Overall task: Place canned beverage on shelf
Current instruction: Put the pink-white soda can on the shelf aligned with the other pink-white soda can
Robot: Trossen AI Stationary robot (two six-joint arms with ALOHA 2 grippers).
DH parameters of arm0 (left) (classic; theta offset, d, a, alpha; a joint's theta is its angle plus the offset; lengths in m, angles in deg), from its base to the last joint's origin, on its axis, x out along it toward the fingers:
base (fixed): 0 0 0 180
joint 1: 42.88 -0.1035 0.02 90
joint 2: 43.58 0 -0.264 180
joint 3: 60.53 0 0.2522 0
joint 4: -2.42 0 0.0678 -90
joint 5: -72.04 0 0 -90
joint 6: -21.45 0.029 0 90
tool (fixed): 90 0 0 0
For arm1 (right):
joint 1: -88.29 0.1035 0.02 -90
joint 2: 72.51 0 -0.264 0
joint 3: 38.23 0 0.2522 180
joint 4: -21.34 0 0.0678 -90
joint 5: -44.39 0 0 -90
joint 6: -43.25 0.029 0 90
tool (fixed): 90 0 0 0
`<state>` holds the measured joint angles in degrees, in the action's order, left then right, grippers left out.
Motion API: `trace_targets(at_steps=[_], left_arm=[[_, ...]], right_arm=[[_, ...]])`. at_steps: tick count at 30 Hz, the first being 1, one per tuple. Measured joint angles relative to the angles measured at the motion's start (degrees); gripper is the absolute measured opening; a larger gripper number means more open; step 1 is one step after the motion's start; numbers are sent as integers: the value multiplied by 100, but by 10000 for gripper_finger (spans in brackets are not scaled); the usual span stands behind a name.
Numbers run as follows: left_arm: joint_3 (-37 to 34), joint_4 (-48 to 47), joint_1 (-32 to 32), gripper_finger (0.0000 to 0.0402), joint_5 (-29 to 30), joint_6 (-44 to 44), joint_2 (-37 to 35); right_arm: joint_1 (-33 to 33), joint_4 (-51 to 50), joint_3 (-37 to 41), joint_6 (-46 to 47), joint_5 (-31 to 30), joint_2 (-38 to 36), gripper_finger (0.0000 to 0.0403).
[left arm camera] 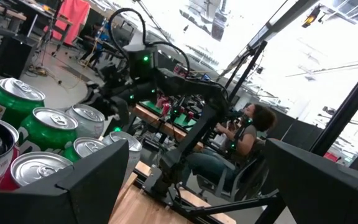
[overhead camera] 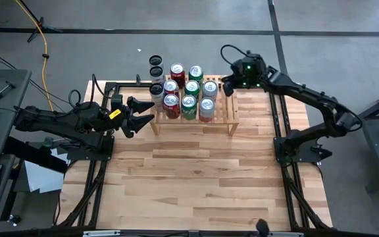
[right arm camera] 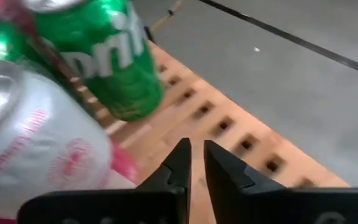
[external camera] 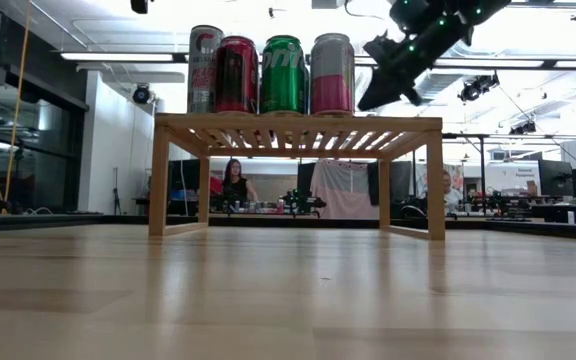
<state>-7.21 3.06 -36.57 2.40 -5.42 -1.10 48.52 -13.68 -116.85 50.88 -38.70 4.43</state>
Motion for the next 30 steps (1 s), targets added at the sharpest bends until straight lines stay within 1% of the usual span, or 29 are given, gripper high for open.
trace_targets(at_steps=[2,4,6,8,12,17,20,26,30], left_arm=[[0,1,0,367,0,0,-1],[0,2,-1,367,0,0,-1],[0,1,-1,367,0,-2,-1],[0,2,0,367,-1,-2,-2],[0,2,0,367,-2,-4,0],[0,2,-1,367,-4,-4,-2],[0,2,0,367,-4,-4,-1],[0,2,-2,367,-15,-13,-2],[0,4,-2,367,-217,-248,-1]], right_arm=[[7,181,13,3,176,58,29],[4,346,13,-16,369,89,13],[1,480,13,-19,605,118,4],[0,547,13,-19,832,117,8],[4,530,11,-119,1100,116,2],[2,624,11,-122,1109,116,1],[0,639,11,-126,966,116,0],[8,860,11,36,1031,231,0],[44,887,11,128,1079,419,0]])
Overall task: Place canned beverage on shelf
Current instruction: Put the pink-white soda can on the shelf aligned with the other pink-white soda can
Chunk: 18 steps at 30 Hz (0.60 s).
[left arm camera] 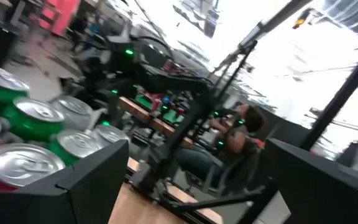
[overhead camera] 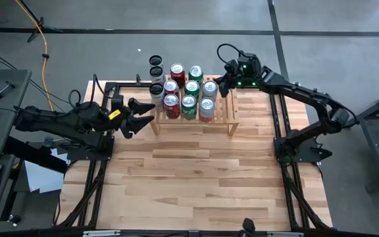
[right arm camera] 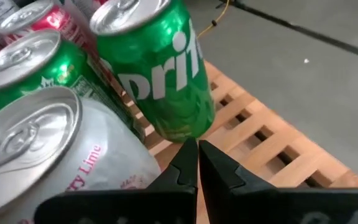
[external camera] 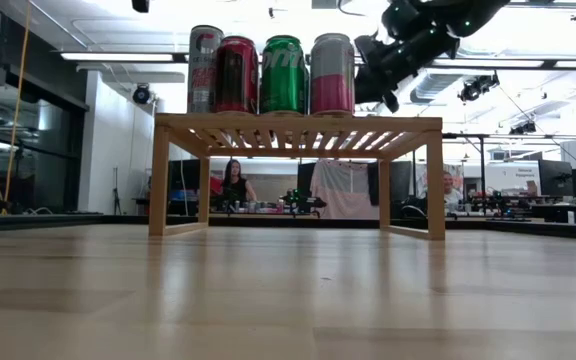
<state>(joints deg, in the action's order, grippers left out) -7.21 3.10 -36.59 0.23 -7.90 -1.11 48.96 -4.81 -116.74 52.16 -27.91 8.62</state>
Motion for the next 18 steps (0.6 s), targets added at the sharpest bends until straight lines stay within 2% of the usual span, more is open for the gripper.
trace_targets(at_steps=[5,11,18], left_arm=[[0,0,7,367,-279,-56,-1],[0,0,7,367,-308,21,-1],[0,-2,7,367,-316,99,1]], right_arm=[[-2,64,0,5,214,71,0],[4,68,0,6,603,71,0],[128,63,0,8,761,71,0]])
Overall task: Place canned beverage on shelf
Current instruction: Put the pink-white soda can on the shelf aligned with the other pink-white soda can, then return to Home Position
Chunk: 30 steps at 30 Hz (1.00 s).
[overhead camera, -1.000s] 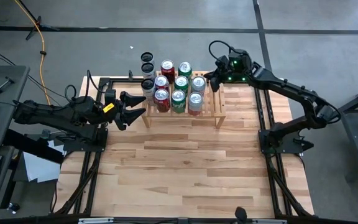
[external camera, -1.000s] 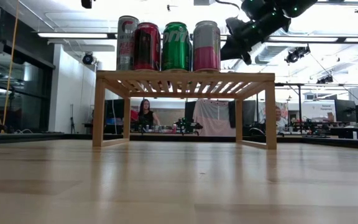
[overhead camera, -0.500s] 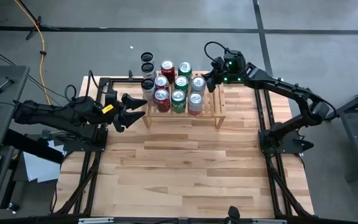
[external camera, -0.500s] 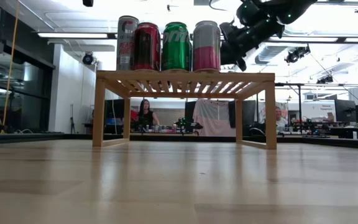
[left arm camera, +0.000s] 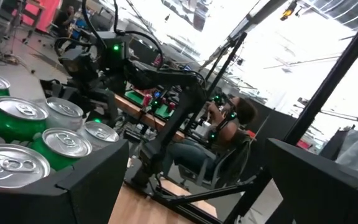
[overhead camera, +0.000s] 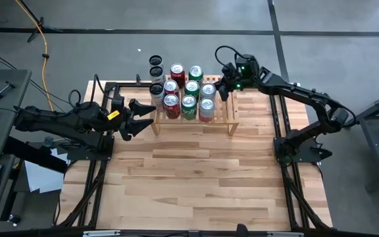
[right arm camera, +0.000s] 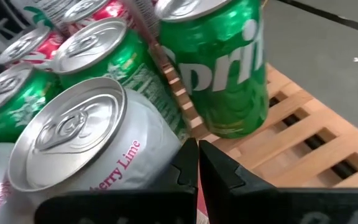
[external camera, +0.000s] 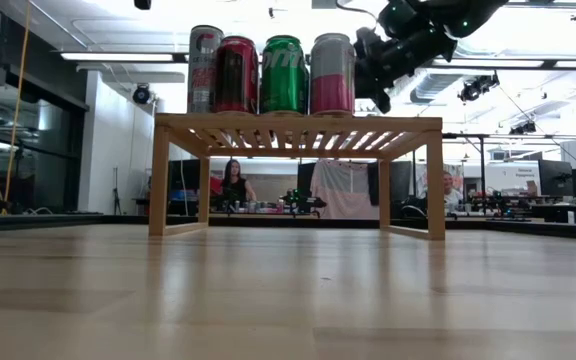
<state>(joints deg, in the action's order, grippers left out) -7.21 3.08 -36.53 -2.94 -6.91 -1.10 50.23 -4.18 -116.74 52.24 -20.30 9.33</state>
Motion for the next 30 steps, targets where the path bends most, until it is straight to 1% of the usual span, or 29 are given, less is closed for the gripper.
trace_targets(at_steps=[7,11,16,19,23,26,30], left_arm=[[0,2,3,367,-408,-8,-1],[0,2,48,367,-422,-50,-2],[0,2,161,367,-446,-44,-2],[0,2,184,367,-374,2,-2],[0,8,192,367,-46,138,-2],[0,117,192,367,217,403,0],[0,441,192,367,363,781,-2]], right_arm=[[33,-12,0,12,174,0,0],[32,-50,0,11,229,-2,0],[34,-148,0,-10,516,-12,0],[18,-265,0,-131,452,-121,0],[-127,-383,0,-154,197,-494,0],[-265,-573,0,-152,167,-922,0],[-267,-916,0,-151,180,-1618,0]])
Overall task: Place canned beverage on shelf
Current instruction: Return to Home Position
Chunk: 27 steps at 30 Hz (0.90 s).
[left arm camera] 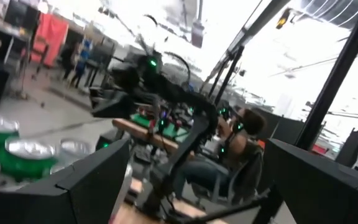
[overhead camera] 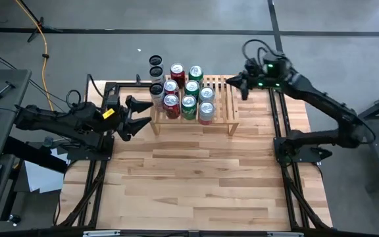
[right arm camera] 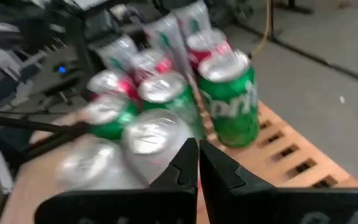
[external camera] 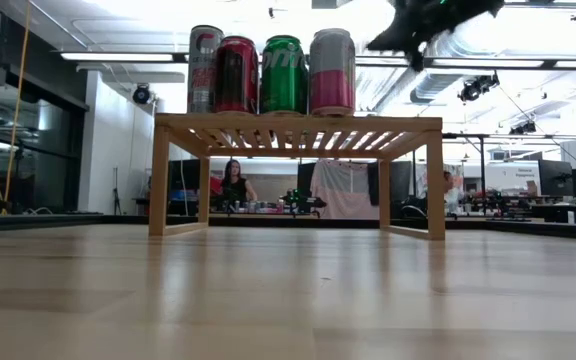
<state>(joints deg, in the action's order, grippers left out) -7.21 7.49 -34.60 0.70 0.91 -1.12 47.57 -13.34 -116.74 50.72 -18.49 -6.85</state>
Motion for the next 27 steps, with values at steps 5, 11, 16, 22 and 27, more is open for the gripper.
trace_targets(at_steps=[5,11,16,22,27], left_arm=[[0,274,0,367,8,307,0],[0,260,0,367,72,320,0],[0,252,0,367,72,320,2],[0,243,0,367,72,320,2],[0,206,0,367,46,455,1]], right_arm=[[424,-65,-2,399,32,-784,0],[1344,-53,-2,894,-58,-1224,0],[2259,60,-2,852,-661,-1224,0],[2991,352,-2,705,-1536,-1160,0],[3403,771,-2,646,-1776,-1108,0]])
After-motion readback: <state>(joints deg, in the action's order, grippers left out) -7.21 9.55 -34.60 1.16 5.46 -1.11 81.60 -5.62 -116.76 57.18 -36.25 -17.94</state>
